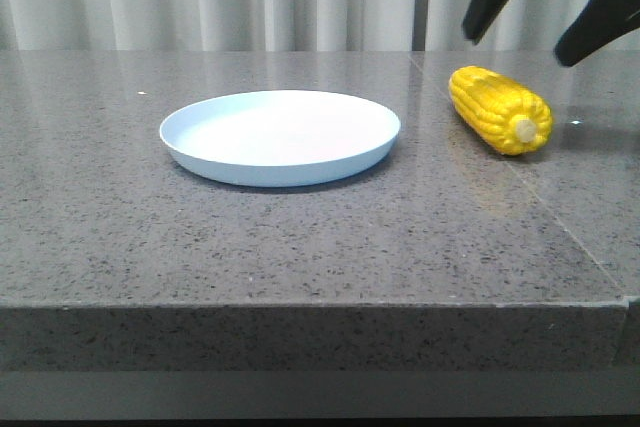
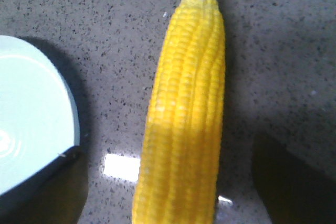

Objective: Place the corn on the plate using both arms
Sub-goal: 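Lower the right gripper over the yellow corn cob and close on it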

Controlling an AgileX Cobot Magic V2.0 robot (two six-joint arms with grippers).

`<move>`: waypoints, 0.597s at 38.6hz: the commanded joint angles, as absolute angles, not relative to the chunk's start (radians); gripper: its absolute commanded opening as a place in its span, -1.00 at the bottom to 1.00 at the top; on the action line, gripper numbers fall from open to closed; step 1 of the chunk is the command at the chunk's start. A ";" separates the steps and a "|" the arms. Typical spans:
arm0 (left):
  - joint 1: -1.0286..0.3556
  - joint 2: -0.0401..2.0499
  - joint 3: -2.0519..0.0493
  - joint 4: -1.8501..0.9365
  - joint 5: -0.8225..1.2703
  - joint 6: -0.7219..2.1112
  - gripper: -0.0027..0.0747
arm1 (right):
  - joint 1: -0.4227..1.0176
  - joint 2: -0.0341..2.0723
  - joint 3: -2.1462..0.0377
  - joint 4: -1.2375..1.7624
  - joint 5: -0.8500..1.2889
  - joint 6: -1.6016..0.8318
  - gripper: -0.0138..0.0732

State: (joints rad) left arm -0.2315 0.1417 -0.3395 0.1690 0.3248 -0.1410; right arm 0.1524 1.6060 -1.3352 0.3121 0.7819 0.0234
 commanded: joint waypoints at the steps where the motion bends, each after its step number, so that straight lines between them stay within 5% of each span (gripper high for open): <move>1: -0.228 0.153 -0.368 0.175 0.247 -0.153 -0.98 | 0.153 1.617 -1.398 0.329 0.755 0.018 0.81; 13: -0.228 0.153 -0.368 0.175 0.247 -0.153 -0.98 | 0.153 1.700 -1.412 0.340 0.754 0.018 0.75; 23: -0.228 0.153 -0.368 0.175 0.247 -0.153 -0.98 | 0.153 1.716 -1.412 0.340 0.775 0.018 -0.02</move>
State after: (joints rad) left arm -0.2315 0.1417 -0.3395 0.1690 0.3248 -0.1427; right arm 0.1529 1.7642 -1.3743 0.3192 0.7927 0.0234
